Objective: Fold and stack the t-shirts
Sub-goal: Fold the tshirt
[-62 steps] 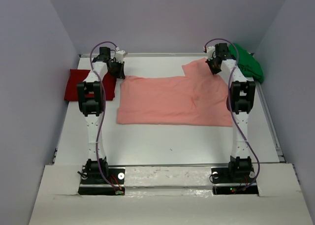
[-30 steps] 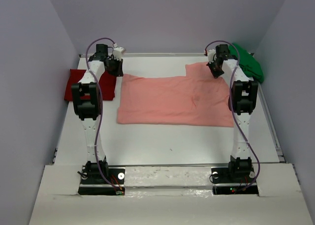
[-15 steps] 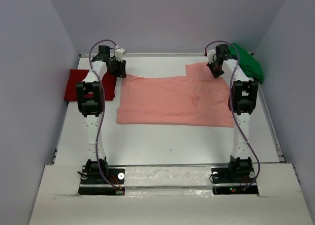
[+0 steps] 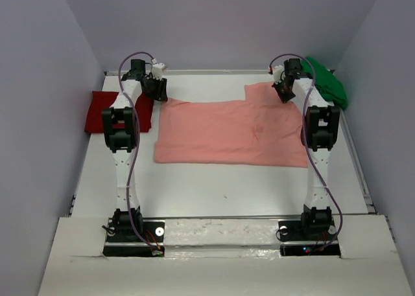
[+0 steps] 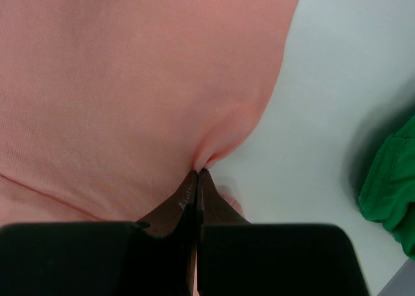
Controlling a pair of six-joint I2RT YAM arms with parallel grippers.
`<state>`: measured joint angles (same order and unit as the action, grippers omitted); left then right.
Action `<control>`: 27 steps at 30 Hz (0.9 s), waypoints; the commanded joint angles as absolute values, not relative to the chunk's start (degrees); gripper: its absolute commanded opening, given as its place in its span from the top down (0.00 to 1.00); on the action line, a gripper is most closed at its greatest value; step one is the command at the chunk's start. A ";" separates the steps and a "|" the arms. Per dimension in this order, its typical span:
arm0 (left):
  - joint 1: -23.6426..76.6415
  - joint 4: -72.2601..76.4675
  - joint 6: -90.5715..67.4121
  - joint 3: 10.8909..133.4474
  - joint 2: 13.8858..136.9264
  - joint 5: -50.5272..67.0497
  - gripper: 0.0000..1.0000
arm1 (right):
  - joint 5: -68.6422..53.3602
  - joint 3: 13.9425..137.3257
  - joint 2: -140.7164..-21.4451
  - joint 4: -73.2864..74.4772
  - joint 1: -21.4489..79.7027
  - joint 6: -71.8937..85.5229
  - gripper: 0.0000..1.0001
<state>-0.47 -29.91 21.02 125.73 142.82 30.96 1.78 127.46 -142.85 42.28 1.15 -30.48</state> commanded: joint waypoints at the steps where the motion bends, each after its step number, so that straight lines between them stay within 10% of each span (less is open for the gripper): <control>1: 1.48 -31.55 20.13 128.94 143.61 33.22 0.50 | 2.37 126.56 -141.68 42.80 0.62 -31.29 1.00; 23: 3.08 -31.38 21.36 127.44 143.70 26.99 0.51 | 1.93 125.33 -141.59 42.71 0.62 -31.82 1.00; 27: 3.25 -30.67 21.53 126.56 143.35 25.84 0.64 | 2.02 125.33 -141.68 42.63 0.62 -31.73 1.00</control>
